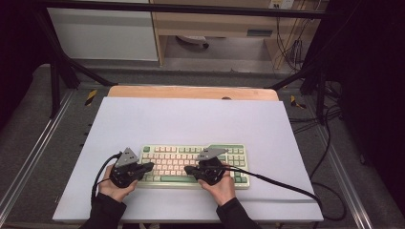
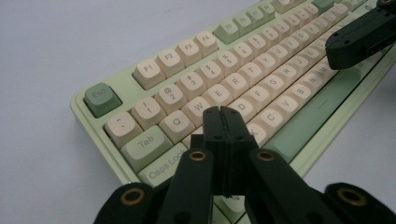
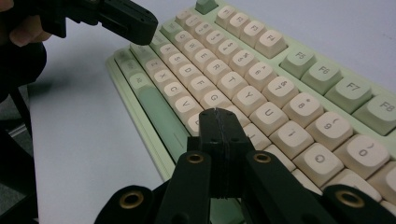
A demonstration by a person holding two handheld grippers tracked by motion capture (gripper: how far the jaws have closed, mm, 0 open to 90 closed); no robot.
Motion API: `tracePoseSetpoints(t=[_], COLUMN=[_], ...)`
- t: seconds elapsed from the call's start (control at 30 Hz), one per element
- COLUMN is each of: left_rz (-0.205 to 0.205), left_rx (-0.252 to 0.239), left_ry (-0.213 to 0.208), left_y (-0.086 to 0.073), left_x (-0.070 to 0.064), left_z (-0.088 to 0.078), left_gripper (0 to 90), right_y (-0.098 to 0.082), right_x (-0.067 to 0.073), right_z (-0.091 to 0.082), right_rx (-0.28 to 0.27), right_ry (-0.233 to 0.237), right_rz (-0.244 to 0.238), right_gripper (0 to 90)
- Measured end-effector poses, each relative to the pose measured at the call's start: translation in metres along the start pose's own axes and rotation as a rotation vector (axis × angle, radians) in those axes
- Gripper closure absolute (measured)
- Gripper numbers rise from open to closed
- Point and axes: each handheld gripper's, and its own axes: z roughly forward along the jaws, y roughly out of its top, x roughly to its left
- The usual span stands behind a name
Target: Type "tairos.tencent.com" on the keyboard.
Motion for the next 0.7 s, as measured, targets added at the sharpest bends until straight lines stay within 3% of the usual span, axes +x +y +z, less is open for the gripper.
tracePoseSetpoints(t=[0.47, 0.7], left_rz=[0.0, 0.0], left_rx=[-0.003, -0.003], left_ry=[0.002, 0.001], left_y=[0.0, 0.0], left_x=[0.0, 0.0], left_z=[0.0, -0.001], left_gripper=[89.8, 89.8], right_y=[-0.005, -0.001], right_x=[0.002, 0.002], right_z=[0.013, 0.006], right_rx=[0.036, 0.01], right_ry=[-0.004, 0.0], right_rz=[-0.019, -0.019], right_gripper=[90.0, 90.0])
